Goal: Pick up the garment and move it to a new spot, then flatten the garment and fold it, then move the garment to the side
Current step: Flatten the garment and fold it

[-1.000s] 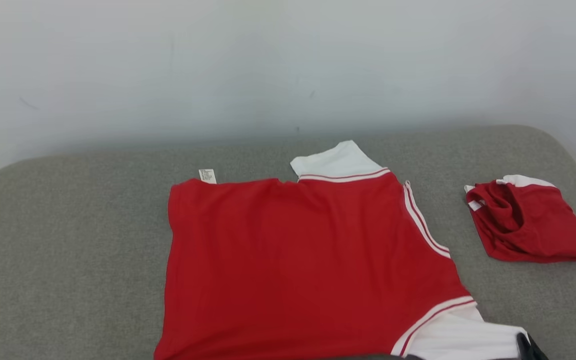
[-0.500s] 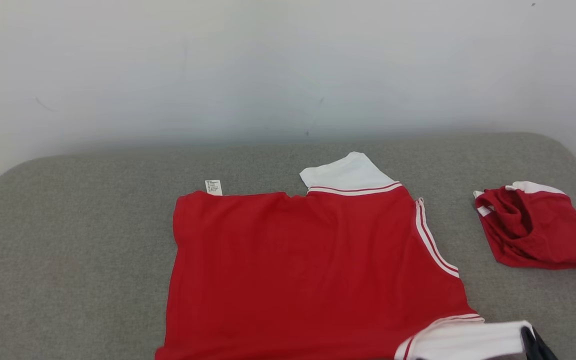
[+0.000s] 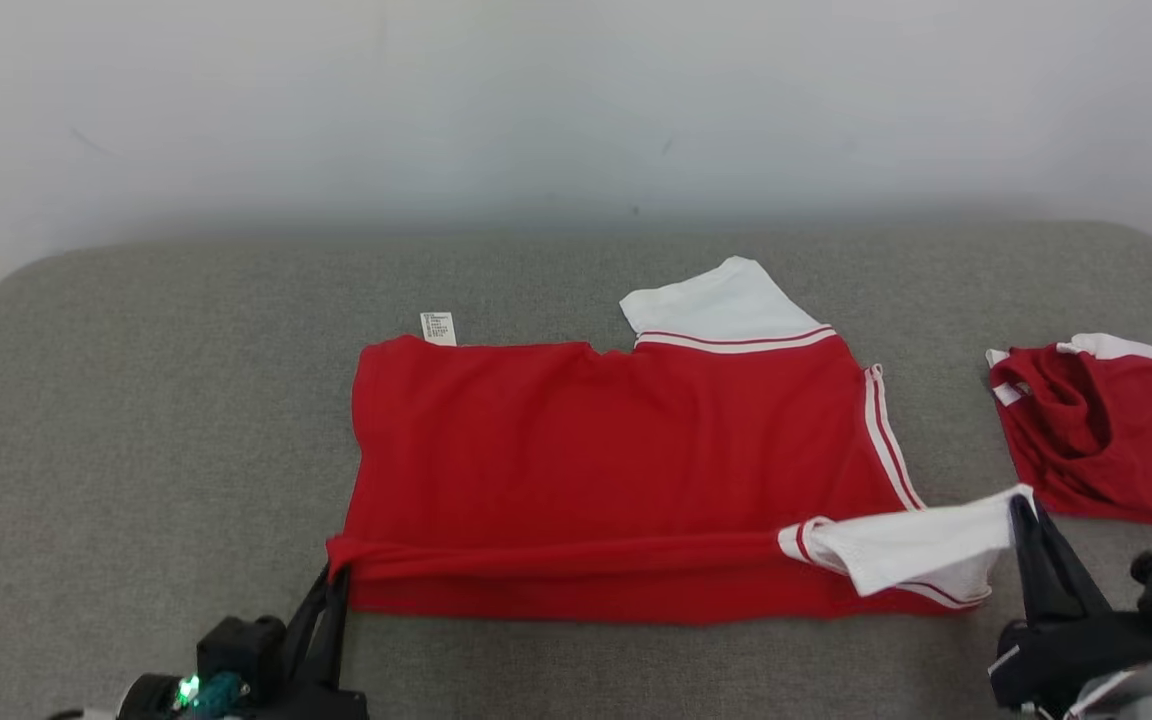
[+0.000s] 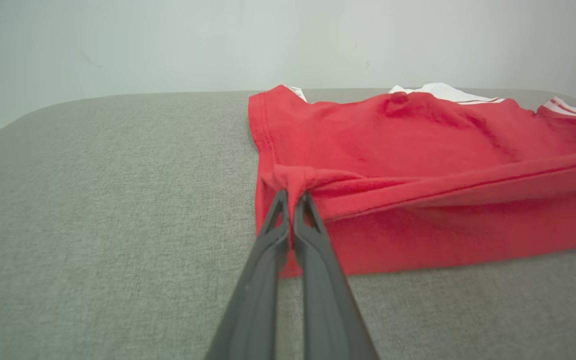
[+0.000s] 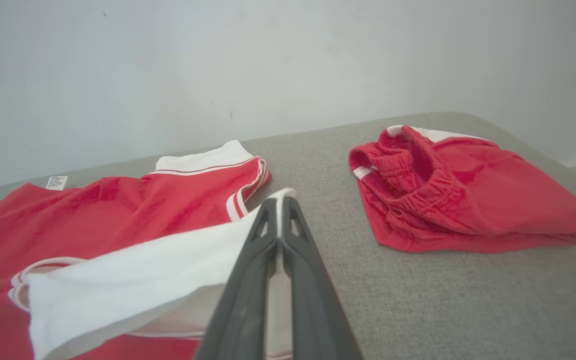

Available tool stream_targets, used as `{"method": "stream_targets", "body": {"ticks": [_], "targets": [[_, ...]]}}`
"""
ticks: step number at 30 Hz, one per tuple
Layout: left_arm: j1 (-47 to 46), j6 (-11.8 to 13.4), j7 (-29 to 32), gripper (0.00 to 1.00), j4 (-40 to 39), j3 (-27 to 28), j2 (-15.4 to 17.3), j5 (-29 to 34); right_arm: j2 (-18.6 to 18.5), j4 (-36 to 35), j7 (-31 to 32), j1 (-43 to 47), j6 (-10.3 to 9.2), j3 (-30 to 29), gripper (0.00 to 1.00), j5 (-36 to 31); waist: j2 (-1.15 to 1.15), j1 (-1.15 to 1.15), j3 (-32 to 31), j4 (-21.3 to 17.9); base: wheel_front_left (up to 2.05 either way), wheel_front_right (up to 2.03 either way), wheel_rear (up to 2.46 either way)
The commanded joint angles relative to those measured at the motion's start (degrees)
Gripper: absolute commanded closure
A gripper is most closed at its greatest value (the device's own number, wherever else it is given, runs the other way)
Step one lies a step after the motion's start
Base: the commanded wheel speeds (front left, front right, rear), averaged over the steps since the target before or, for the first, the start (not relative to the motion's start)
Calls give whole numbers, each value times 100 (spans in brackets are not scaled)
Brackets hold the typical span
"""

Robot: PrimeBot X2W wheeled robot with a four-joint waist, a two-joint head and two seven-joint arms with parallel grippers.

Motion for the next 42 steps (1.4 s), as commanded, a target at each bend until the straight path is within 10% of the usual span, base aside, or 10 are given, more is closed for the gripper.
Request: {"method": "stream_targets", "body": {"ticks": [1, 18, 19, 20, 21, 32, 42], "targets": [[-89, 23, -6, 100, 27, 7, 22, 5, 34, 10, -5, -72, -6, -7, 100, -40, 0, -1, 167, 23, 0, 0, 0], [-1385, -146, -6, 100, 505, -141, 345, 227, 396, 1142, -5, -1820, -6, 77, 100, -586, 0, -1, 1126, 40, 0, 0, 0], [-1413, -150, -6, 71, 577, -156, 331, 204, 428, 1217, -4, -1865, -6, 60, 96, -590, 0, -1, 1157, 39, 0, 0, 0], [-1437, -140, -6, 51, 667, -155, 311, 167, 457, 1287, -4, -1906, -6, 34, 69, -589, 0, -1, 1187, 37, 0, 0, 0], [-1469, -124, -6, 0, 733, -150, 294, 134, 488, 1365, -4, -1926, -6, 24, 0, -591, 0, -1, 1214, 35, 0, 0, 0], [-998, 331, -6, 0, 53, 305, 151, -134, 839, 578, -3, -1251, -6, -1375, 0, -1308, 0, -1, 1065, 88, 0, 0, 0], [-170, 271, -6, 0, -167, 405, 42, -238, 1149, 22, -4, -26, -6, -1250, 0, -1252, 0, -1, 721, 35, 0, 0, 0]]}}
